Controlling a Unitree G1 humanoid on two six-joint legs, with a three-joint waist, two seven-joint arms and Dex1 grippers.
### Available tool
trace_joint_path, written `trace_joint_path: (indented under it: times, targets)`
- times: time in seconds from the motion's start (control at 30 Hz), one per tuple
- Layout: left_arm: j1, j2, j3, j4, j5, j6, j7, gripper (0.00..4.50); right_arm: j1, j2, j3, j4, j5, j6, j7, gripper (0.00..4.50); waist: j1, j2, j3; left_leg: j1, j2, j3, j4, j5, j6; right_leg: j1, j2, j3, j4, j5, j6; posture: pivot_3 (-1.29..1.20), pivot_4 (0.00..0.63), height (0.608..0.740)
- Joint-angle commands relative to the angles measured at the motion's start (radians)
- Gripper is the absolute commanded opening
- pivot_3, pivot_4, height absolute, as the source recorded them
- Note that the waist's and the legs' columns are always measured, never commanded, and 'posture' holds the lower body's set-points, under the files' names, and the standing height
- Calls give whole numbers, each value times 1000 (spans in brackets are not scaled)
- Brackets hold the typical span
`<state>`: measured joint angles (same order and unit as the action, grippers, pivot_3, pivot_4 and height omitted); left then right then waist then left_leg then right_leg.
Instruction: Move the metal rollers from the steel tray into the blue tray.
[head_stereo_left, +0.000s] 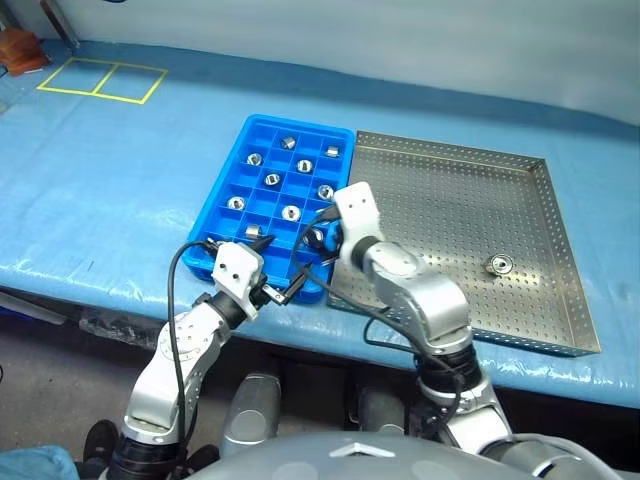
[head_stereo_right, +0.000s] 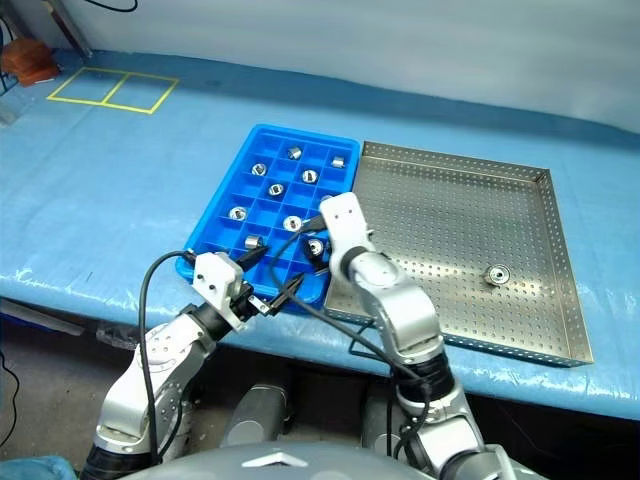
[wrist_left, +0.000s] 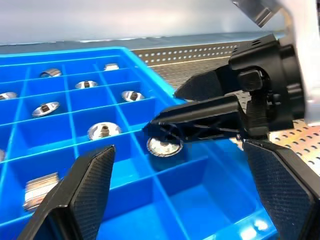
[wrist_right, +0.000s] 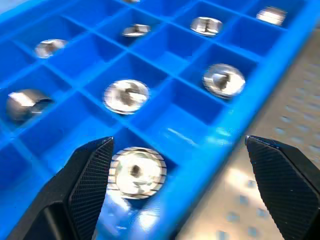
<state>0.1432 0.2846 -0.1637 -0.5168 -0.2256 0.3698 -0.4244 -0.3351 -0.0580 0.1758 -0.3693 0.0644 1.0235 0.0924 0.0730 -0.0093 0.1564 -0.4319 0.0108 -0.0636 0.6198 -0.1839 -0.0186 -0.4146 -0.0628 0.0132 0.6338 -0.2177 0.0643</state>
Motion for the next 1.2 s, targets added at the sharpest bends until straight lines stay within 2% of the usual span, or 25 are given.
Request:
trace_joint_path:
  times: [0.03, 0.27, 0.4, 0.83, 1.07, 1.2]
  targets:
    - [-14, 2, -4, -10, -9, -13, -12, 4500, 21, -75, -113, -66, -72, -57, -68, 4474, -1, 1, 0, 0, 0, 0, -1, 0, 0, 1, 0, 0, 0, 0, 0, 181, 150, 740]
    - [-42, 1, -9, 14, -9, -19, -31, 4500, 99, -122, -312, -70, -159, -89, -207, 4474, -19, 2, 1, 0, 1, 1, -7, 0, 0, 0, 2, 0, 0, -3, -2, 145, 150, 740]
    - [-54, 2, -10, 27, -12, -22, -43, 4500, 138, -80, -413, -98, -147, -89, -244, 4474, -35, 2, 1, 0, 1, 1, -6, 0, 0, 1, 2, 1, 0, -3, -1, 128, 150, 740]
    - [-79, -1, -17, 54, -3, -20, -60, 4500, 202, -19, -477, -48, -160, -135, -299, 4474, -53, 3, 2, 1, 2, 1, -4, 0, 0, 1, 2, 1, 3, -3, -1, 112, 150, 740]
    - [-80, -3, -19, 56, 1, -23, -55, 4500, 192, 22, -535, 15, -116, -166, -302, 4474, -53, 3, 2, 2, 2, 1, -3, 0, 0, 2, 2, 1, 4, -3, -1, 122, 150, 740]
    - [-80, -5, -20, 55, 3, -22, -53, 4500, 189, 28, -514, 35, -106, -170, -291, 3544, -55, 3, 2, 2, 2, 2, -3, 0, 0, 1, 2, 1, 5, -3, -1, 126, 150, 740]
